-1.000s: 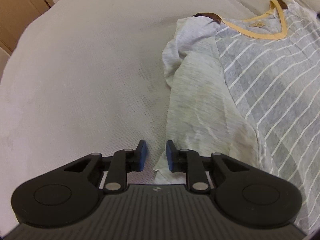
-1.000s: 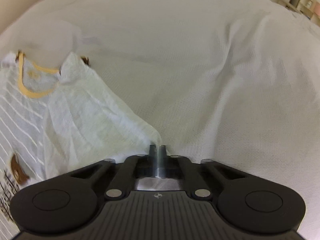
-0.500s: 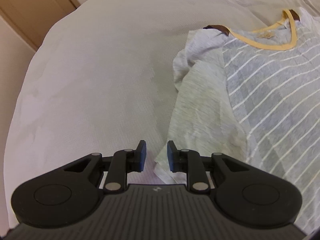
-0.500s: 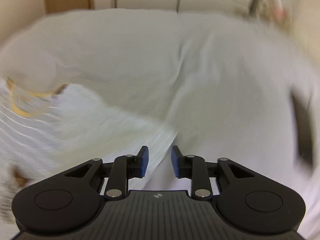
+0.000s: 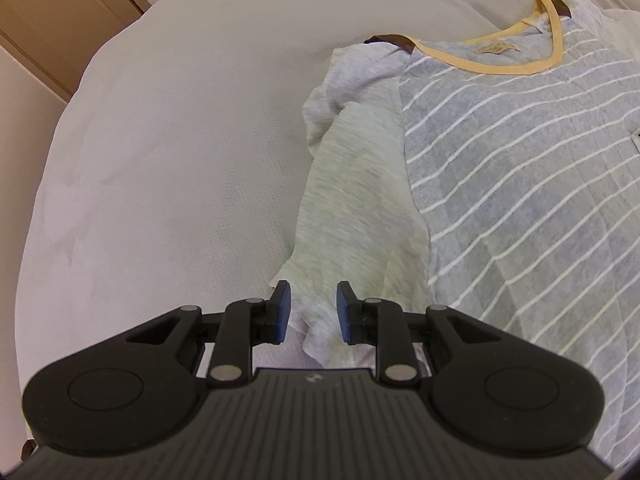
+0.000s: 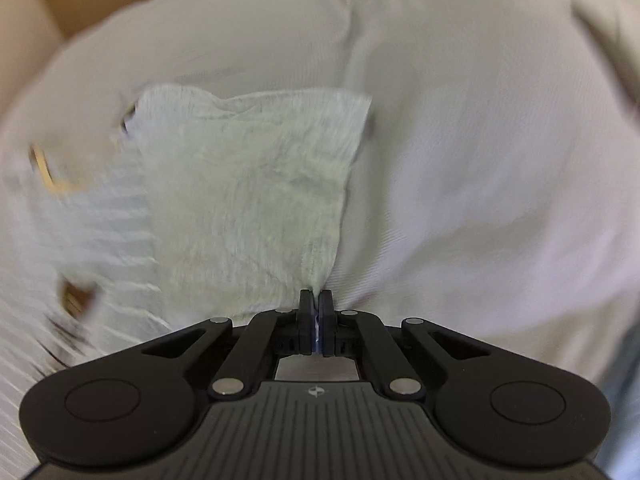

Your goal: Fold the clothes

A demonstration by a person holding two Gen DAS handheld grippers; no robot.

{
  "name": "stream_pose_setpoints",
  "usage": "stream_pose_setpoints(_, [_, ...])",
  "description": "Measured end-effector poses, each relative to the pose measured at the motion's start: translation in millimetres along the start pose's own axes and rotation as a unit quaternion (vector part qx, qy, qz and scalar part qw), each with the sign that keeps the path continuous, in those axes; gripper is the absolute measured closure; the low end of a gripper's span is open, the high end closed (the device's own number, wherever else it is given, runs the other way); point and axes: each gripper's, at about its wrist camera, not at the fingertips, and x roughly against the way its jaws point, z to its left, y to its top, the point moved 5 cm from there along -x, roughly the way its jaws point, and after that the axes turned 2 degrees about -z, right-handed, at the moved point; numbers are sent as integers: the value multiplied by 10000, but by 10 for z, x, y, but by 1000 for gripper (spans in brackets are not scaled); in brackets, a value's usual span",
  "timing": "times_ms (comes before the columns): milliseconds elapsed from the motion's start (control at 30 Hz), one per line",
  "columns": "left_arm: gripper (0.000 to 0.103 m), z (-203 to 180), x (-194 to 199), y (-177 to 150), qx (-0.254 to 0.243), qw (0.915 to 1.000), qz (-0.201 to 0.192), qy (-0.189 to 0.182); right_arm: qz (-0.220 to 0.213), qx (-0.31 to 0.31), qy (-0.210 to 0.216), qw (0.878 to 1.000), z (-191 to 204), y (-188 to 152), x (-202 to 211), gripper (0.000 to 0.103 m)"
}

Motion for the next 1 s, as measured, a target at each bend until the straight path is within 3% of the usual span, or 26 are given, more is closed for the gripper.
stream_pose_setpoints(133, [78, 69, 113, -71, 46, 9999, 62, 69, 100, 176, -114, 9997, 2, -69, 84, 100])
stream_pose_setpoints(167, [77, 103, 152, -96, 94, 9999, 83, 80, 134, 209, -164, 9996, 13, -84, 94, 80])
stream_pose_setpoints(233, [76, 180, 236, -150, 195, 9997, 115, 96, 123, 236, -374, 9989, 23, -101, 144, 67])
stream_pose_setpoints(300, [75, 266, 317, -208, 280, 9995, 130, 84, 8, 205, -465, 9987, 42, -140, 285, 68])
stream_pose_setpoints(433, [73, 445, 372, -299, 430, 9990, 67, -52, -100, -9, -187, 9998, 217, -217, 596, 66])
stream_pose_setpoints(500, [73, 546, 319, -290, 584, 9979, -49, -280, -125, -96, 8, 9999, 397, -266, 741, 57])
stream_pose_setpoints(733, [73, 759, -242, -50, 456, 9880, -507, -1384, -156, 61, 360, 9992, 1427, -429, 1085, 56])
stream_pose_setpoints(867, [73, 854, -503, 234, 211, 9749, -902, -2022, -67, -24, 364, 9993, 2093, -528, 1164, 56])
stream_pose_setpoints(1000, [73, 848, -693, 583, -342, 9585, -1285, -2524, 52, 189, 495, 9986, 2924, -654, 1065, 55])
